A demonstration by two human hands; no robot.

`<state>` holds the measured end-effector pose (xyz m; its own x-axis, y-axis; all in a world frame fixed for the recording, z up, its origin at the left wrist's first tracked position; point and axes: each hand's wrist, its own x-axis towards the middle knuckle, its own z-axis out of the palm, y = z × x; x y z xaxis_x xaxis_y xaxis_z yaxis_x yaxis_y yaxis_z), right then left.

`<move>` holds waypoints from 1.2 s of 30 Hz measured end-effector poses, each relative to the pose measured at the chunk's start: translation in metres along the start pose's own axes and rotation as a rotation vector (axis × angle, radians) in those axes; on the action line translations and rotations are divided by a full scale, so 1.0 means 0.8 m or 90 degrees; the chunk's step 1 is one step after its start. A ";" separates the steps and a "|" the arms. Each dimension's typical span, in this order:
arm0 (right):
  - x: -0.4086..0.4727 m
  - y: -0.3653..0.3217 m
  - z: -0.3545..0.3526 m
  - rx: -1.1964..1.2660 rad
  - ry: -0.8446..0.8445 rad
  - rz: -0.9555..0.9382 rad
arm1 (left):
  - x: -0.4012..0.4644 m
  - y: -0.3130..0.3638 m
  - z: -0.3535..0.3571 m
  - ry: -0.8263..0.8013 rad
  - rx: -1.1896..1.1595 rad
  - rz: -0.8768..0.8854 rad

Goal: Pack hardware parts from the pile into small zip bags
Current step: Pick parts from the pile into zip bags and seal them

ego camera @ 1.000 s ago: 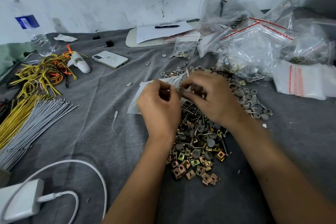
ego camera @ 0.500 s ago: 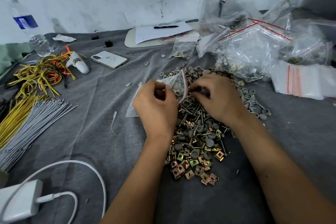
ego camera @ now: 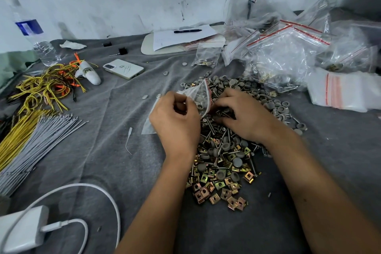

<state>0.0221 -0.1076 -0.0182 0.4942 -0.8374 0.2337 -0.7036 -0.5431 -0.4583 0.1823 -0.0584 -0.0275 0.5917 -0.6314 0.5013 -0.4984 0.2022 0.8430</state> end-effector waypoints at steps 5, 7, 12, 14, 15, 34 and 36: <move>0.002 -0.002 0.004 -0.023 0.047 0.031 | 0.000 0.000 0.000 -0.011 -0.005 -0.009; 0.003 -0.001 0.005 -0.036 0.063 0.040 | 0.000 -0.001 0.000 -0.014 -0.002 -0.006; 0.005 0.001 0.006 -0.053 0.091 0.032 | -0.001 -0.001 0.000 -0.017 -0.008 -0.008; 0.005 0.003 0.005 -0.046 0.075 0.017 | -0.001 -0.001 -0.001 -0.016 -0.008 -0.008; 0.005 0.005 0.004 -0.040 0.060 0.005 | 0.000 -0.001 -0.001 -0.015 -0.009 -0.008; 0.000 -0.013 -0.005 0.128 0.231 -0.114 | -0.005 0.002 0.001 -0.055 0.037 0.078; 0.001 -0.017 0.000 0.123 0.225 -0.095 | -0.004 0.000 0.002 -0.054 0.041 0.082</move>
<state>0.0320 -0.1007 -0.0119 0.3538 -0.7388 0.5736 -0.5131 -0.6661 -0.5414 0.1793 -0.0574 -0.0292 0.4656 -0.6648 0.5842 -0.6083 0.2390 0.7568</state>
